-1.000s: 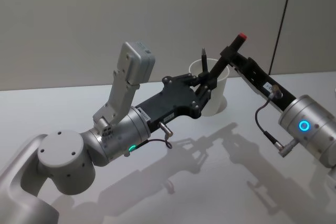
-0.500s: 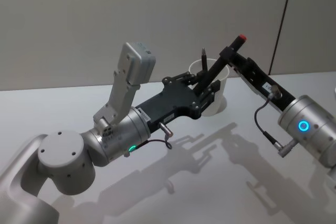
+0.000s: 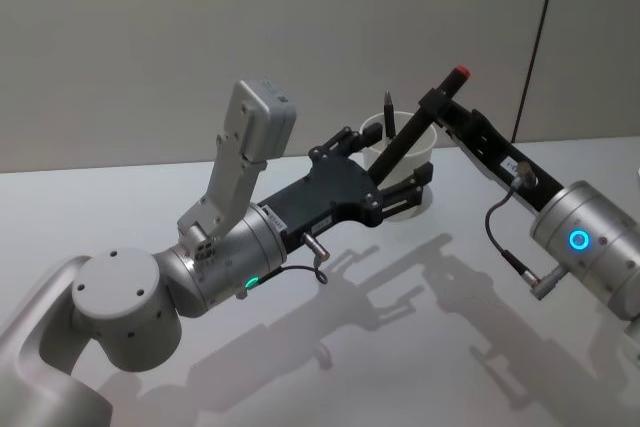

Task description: Place the pen into the pen holder.

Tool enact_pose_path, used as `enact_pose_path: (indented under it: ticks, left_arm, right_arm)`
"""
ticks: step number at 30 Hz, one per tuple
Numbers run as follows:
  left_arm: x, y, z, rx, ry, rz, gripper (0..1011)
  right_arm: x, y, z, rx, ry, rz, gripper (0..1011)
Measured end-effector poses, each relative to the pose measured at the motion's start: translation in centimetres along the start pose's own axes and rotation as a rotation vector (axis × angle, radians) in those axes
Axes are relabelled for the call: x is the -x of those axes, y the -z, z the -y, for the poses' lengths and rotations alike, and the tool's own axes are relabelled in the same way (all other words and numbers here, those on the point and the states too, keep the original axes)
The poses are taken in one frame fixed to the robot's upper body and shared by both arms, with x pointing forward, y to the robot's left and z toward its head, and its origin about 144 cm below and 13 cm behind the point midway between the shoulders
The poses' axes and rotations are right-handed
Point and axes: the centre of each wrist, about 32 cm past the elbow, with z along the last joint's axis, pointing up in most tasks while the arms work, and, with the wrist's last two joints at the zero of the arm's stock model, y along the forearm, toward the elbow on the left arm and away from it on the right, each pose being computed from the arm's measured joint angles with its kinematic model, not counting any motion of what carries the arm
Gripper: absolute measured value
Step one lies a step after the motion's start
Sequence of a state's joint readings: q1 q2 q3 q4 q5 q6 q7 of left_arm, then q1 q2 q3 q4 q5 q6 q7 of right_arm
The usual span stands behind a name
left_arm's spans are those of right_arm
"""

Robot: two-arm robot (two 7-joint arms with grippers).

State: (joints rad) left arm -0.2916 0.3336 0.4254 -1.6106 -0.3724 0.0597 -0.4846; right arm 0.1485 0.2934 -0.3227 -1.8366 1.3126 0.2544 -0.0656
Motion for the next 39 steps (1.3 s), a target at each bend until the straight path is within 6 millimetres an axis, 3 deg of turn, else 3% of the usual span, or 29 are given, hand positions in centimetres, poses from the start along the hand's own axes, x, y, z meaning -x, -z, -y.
enact_pose_path:
  ticks: [8, 26, 39]
  left_arm:
    - [0.0, 0.0, 0.0, 0.001, 0.000, 0.000, 1001]
    - [0.0, 0.0, 0.0, 0.002, 0.001, 0.000, 1001]
    - [0.0, 0.0, 0.0, 0.001, 0.001, 0.000, 1001]
  right_arm:
    - [-0.1, -0.1, 0.1, -0.003, 0.001, 0.003, 203]
    - [-2.7, -2.5, 0.8, -0.096, 0.031, 0.076, 203]
    - [-5.7, -4.8, -1.1, -0.176, 0.001, 0.226, 203]
